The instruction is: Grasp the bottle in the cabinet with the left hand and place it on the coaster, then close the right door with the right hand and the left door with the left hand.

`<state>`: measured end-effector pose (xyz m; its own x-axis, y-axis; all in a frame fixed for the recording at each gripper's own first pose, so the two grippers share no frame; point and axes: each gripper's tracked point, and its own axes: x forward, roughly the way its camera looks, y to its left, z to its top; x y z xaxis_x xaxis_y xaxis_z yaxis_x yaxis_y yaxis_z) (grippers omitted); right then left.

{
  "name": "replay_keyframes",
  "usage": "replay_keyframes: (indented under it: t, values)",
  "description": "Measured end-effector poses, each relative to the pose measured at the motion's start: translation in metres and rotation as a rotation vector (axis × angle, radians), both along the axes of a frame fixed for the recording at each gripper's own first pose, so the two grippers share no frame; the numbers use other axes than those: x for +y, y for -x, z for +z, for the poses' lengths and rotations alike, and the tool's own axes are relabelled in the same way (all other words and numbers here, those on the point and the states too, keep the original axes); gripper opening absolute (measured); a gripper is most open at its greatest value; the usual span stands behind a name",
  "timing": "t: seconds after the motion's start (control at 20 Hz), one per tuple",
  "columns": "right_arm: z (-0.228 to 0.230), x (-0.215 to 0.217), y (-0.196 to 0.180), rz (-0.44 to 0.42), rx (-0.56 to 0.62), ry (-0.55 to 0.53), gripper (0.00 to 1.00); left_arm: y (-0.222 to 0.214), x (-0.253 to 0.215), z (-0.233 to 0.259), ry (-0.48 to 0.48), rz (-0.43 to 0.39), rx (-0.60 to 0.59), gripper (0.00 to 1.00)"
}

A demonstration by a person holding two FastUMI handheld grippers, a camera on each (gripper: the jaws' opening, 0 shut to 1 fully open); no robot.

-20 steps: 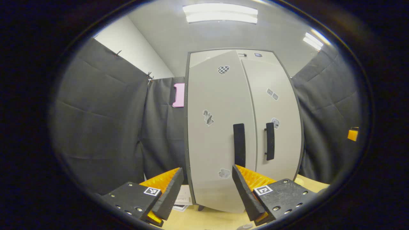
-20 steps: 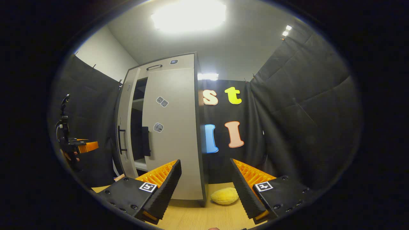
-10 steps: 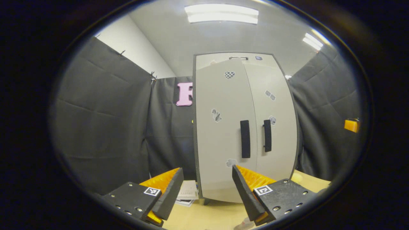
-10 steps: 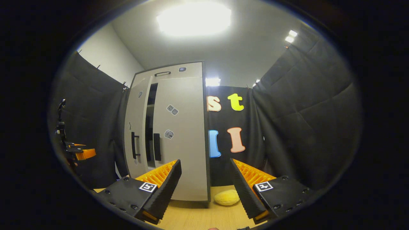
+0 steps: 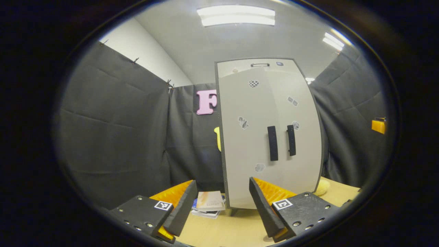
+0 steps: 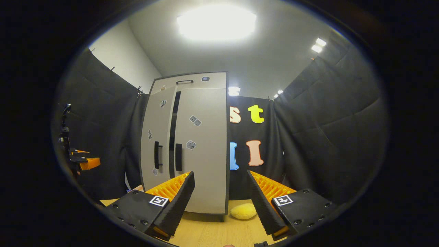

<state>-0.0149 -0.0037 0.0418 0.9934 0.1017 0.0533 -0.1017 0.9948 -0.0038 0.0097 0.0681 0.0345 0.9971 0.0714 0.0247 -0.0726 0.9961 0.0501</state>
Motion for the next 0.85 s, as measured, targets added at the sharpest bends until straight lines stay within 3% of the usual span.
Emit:
replay_keyframes:
  t: [0.05,0.15,0.6,0.8,0.85]
  values:
    - [-0.001,0.0,0.002,-0.002,0.005,0.002,0.92,0.004,0.001,-0.002,0.0,0.002,0.004,0.96]
    - [-0.006,0.001,0.006,-0.007,0.013,0.003,0.95,0.011,0.004,-0.005,-0.001,0.004,0.01,0.96]
    - [-0.012,0.001,0.021,-0.013,0.032,-0.005,0.92,0.029,0.008,-0.012,-0.026,0.0,0.015,0.96]
    - [-0.013,0.0,0.022,-0.016,0.031,0.001,0.95,0.03,0.011,-0.014,-0.011,0.003,0.023,0.91]
    - [-0.013,0.0,0.022,-0.017,0.031,0.001,0.92,0.03,0.013,-0.014,-0.009,0.004,0.024,0.9]
